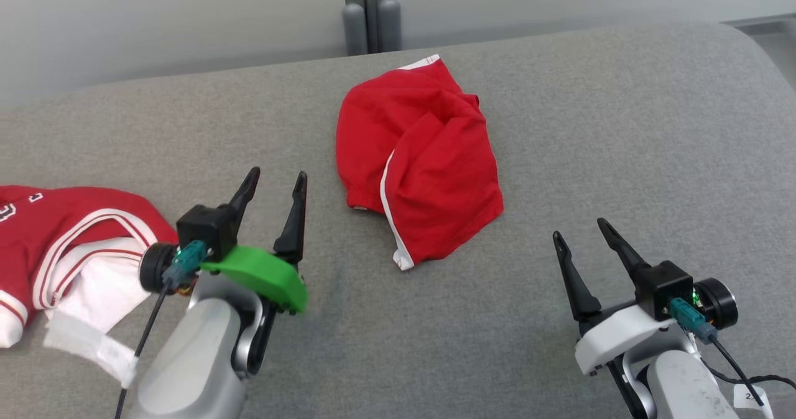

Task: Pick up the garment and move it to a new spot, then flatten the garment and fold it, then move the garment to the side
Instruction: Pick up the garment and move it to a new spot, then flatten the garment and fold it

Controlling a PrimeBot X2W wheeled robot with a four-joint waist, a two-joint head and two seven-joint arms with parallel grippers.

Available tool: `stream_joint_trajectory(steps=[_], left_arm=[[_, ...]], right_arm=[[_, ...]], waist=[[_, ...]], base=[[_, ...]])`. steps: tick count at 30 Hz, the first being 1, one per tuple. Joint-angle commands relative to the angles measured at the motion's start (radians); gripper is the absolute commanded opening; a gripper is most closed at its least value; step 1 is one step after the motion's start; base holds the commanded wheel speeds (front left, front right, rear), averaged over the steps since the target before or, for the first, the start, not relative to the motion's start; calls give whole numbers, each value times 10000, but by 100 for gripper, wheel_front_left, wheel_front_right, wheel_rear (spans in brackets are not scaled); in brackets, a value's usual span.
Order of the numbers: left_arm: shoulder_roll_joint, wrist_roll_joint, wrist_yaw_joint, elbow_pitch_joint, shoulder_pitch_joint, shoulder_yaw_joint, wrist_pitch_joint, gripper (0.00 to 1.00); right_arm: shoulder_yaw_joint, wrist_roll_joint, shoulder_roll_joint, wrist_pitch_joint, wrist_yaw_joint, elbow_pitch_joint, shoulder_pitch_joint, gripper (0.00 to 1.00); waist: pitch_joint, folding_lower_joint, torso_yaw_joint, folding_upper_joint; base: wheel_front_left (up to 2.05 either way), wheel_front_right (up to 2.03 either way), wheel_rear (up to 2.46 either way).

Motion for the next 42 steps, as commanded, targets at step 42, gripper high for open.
stream_joint_trajectory(steps=[42], left_arm=[[-1163, 2917, -858, -2664, 4890, 4214, -9, 100]], right_arm=[[923, 154, -30, -5, -16, 270, 282, 100]], waist=[[-268, 0, 869, -1]], base=[[0, 0, 0]])
